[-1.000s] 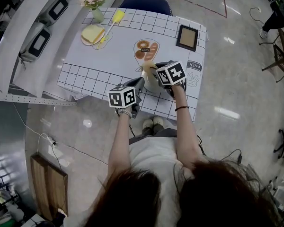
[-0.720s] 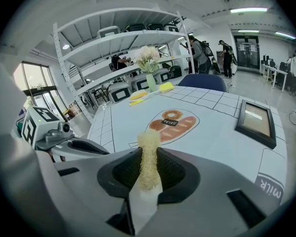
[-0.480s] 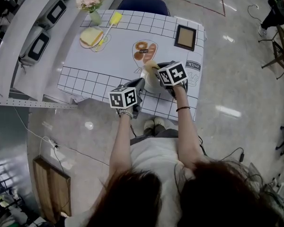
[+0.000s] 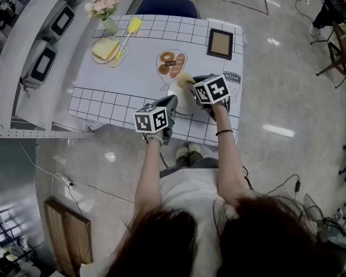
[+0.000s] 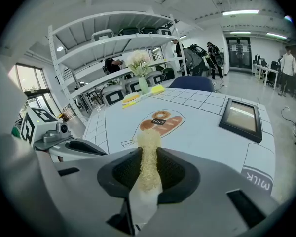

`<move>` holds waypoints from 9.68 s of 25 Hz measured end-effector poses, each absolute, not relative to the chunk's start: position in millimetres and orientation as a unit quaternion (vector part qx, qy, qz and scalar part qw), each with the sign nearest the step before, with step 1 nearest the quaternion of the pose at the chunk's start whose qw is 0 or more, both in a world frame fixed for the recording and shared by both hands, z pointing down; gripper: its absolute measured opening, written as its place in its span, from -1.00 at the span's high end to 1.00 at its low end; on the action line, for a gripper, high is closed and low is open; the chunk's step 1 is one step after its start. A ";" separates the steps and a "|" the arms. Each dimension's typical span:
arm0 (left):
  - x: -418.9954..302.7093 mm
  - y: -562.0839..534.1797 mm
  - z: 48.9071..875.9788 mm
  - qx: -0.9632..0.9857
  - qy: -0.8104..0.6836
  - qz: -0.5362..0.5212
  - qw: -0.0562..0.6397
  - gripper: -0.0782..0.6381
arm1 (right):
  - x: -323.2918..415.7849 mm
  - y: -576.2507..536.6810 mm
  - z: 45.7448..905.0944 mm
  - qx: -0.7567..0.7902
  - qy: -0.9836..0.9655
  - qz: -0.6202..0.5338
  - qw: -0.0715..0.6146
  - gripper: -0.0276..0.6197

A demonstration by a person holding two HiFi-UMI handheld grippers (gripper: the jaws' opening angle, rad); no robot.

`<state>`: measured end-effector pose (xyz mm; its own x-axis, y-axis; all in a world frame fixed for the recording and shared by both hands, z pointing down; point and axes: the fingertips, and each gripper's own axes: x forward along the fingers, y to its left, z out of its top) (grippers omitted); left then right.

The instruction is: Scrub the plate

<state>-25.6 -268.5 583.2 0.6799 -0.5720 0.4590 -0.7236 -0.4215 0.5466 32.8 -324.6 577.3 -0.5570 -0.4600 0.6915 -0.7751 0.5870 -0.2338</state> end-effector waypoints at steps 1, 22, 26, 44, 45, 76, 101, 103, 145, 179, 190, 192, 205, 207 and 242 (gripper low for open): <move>-24.4 -268.4 582.9 0.838 -0.385 0.103 0.373 0.75 | 34.1 -324.4 577.0 0.369 -0.840 0.268 0.294 0.67; -4.1 -262.8 583.1 0.850 -0.356 0.115 0.369 0.75 | 64.4 -309.6 573.9 0.381 -0.828 0.268 0.311 0.67; -2.6 -260.2 582.5 0.851 -0.355 0.116 0.370 0.75 | 70.0 -304.8 574.0 0.381 -0.825 0.269 0.319 0.67; -6.6 -249.5 585.5 0.846 -0.365 0.114 0.373 0.75 | 72.0 -285.6 576.2 0.366 -0.822 0.281 0.333 0.67; -6.6 -248.7 585.4 0.845 -0.365 0.114 0.373 0.75 | 72.3 -284.2 576.3 0.365 -0.822 0.283 0.334 0.67; -12.9 -216.6 584.9 0.832 -0.390 0.106 0.379 0.75 | 59.0 -238.8 577.8 0.319 -0.826 0.288 0.364 0.67; -44.0 -212.8 588.9 0.814 -0.422 0.091 0.387 0.75 | 10.8 -226.5 582.2 0.244 -0.840 0.284 0.393 0.67; -45.9 -213.2 589.1 0.813 -0.424 0.090 0.388 0.75 | 6.6 -226.6 582.7 0.238 -0.841 0.282 0.396 0.67; -70.3 -255.3 588.0 0.806 -0.442 0.081 0.386 0.75 | -20.0 -294.4 580.7 0.259 -0.856 0.250 0.372 0.67; -40.0 -275.3 581.3 0.832 -0.396 0.089 0.377 0.75 | 29.5 -320.1 580.1 0.335 -0.831 0.266 0.356 0.67; -26.5 -271.6 581.4 0.837 -0.384 0.096 0.377 0.75 | 45.7 -315.9 579.0 0.350 -0.825 0.273 0.351 0.67; -24.1 -270.8 580.5 0.838 -0.382 0.097 0.377 0.75 | 48.4 -314.4 578.1 0.351 -0.823 0.275 0.352 0.67; -16.9 -262.3 582.4 0.841 -0.375 0.100 0.377 0.75 | 58.4 -301.0 579.3 0.348 -0.817 0.274 0.369 0.67; -16.9 -260.3 582.4 0.841 -0.375 0.100 0.378 0.75 | 59.7 -298.5 579.7 0.348 -0.816 0.275 0.370 0.67; -18.7 -225.1 580.7 0.839 -0.378 0.100 0.378 0.75 | 59.7 -250.5 580.6 0.322 -0.815 0.284 0.390 0.67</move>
<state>-18.7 -225.1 580.7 0.6944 -0.5594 0.4526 -0.7097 -0.4288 0.5589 59.7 -250.5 580.6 -0.4896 -0.3029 0.8176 -0.7453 0.6321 -0.2122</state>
